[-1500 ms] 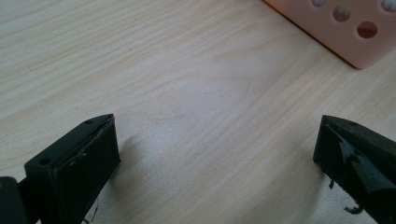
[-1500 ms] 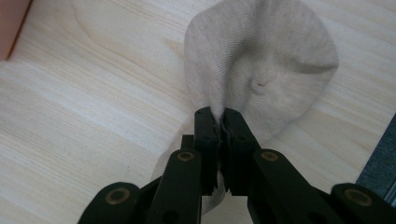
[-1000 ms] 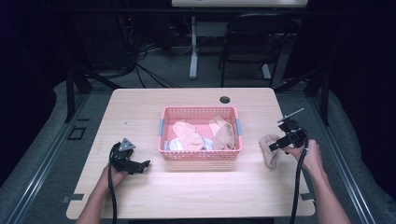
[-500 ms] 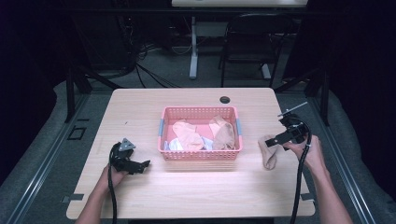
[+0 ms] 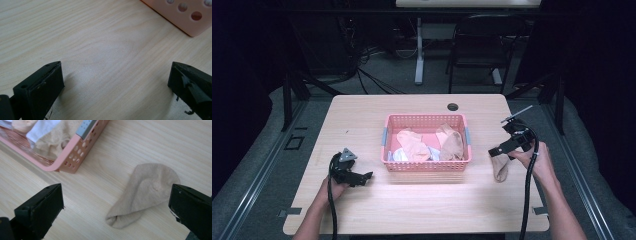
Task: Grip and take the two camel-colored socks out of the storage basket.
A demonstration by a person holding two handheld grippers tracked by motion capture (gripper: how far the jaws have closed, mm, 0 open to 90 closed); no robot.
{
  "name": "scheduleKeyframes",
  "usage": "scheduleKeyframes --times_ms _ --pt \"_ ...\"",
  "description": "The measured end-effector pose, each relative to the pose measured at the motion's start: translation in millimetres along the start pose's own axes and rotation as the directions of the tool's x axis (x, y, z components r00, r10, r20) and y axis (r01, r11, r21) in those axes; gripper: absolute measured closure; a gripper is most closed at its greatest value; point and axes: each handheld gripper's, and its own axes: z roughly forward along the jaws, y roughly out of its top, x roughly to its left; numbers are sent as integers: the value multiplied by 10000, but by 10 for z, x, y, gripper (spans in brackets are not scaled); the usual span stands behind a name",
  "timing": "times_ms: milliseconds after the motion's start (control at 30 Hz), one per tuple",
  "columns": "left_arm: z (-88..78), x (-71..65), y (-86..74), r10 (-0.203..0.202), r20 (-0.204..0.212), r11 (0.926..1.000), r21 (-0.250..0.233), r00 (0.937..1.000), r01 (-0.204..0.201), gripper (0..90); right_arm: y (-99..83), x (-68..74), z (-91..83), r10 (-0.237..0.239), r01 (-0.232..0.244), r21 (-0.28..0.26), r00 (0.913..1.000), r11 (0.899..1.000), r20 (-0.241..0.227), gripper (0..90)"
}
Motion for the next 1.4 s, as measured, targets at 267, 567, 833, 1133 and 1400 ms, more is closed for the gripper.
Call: scheduleKeyframes --times_ms 267,567,833,1133,1400 --pt "-1 0 0 10 -9 10000 10 10000 -10 0 182 237 -81 -475 474 120 9988 9988 81 0" --pt "0 -2 0 -14 -12 10000 1 10000 14 0 395 445 -72 -1103 1100 323 9939 9934 67 0" --pt "-2 0 0 19 -12 10000 19 10000 -19 0 609 689 -9 -1693 1695 406 9855 9847 -88 6" --pt "-2 -1 0 14 -13 10000 16 10000 -14 0 888 983 142 -2323 2337 505 9721 9710 -317 16" --pt "-3 -2 -1 -3 -15 10000 26 10000 3 0 1001 1129 375 -2412 2422 1005 9702 9650 -224 38"
